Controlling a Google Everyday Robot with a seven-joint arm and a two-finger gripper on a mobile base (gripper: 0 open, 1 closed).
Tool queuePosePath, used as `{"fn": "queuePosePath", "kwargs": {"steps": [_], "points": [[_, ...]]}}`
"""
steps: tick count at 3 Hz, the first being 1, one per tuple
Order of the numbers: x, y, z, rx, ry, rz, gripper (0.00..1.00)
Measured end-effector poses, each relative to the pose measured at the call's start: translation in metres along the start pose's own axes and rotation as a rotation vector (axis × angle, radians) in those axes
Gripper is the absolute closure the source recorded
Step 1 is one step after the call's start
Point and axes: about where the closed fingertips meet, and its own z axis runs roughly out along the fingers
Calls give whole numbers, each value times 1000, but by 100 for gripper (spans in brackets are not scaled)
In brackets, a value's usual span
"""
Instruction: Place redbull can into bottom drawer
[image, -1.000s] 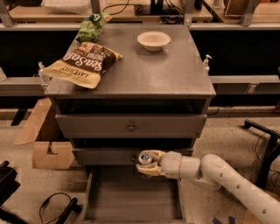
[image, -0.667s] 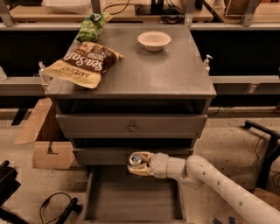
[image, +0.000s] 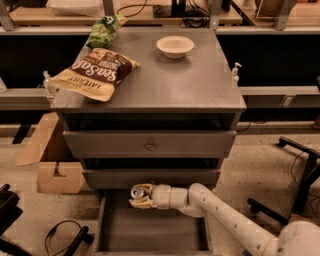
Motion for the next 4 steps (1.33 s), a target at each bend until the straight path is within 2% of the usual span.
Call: {"fn": "queuePosePath", "kwargs": {"steps": [1,2,3,4], "points": [[46,22,28,-41,-44,59,100],[46,23,28,-41,-44,59,100],[77,32,53,-90,-39,65,100],[124,46,85,-159,-10,52,100]]}}
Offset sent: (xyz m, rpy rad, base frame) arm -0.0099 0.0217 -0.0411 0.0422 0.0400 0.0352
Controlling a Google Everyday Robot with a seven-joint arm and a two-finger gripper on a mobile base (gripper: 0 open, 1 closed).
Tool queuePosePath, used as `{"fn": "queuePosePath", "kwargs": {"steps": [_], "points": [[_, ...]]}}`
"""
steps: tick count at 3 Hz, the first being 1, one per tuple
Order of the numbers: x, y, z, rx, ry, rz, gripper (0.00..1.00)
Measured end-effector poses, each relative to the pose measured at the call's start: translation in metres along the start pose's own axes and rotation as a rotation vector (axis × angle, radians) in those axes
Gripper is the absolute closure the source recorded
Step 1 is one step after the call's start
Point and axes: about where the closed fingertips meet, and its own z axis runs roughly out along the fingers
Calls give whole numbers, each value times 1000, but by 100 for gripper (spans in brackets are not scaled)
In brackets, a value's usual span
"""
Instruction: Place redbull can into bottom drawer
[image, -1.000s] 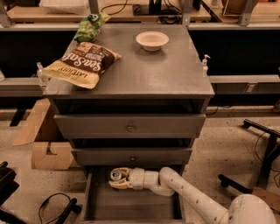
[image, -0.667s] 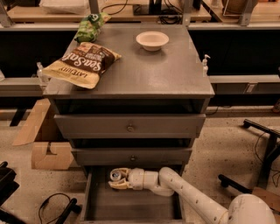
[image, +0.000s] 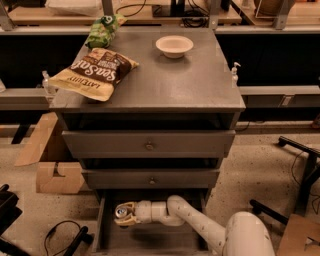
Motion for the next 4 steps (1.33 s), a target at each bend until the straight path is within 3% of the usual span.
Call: {"fn": "queuePosePath", "kwargs": {"steps": [2,4], "points": [[67,1,21,-23,48,-7,100],[67,3,25,-26,46,-5,59]]}}
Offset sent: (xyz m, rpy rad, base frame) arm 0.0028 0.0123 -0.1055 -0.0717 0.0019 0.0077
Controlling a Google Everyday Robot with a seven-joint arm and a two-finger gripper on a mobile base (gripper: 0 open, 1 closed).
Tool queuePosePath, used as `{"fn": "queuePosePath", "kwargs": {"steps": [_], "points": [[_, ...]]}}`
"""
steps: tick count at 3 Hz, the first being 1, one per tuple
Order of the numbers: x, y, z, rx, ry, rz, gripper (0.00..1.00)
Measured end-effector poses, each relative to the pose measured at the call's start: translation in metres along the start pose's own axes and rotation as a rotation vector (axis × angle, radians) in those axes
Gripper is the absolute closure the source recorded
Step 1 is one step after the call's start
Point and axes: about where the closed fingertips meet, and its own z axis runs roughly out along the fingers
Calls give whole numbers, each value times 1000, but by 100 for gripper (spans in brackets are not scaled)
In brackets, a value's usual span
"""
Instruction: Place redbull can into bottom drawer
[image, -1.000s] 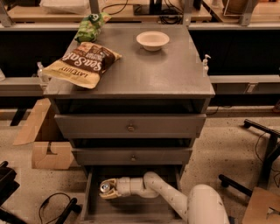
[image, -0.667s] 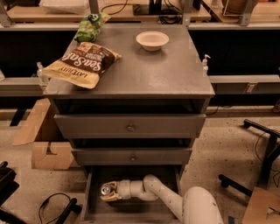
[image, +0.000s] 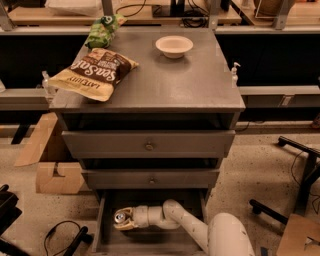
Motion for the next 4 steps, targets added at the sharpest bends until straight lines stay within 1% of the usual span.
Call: {"fn": "queuePosePath", "kwargs": {"steps": [1,2,3,4], "points": [[-1,2,3,-5,-3,1,28],[-1,3,5,-8,-4,2,5],[-1,4,6,-10,-5,3,0],[-1,4,6,-10,-5,3,0]]}}
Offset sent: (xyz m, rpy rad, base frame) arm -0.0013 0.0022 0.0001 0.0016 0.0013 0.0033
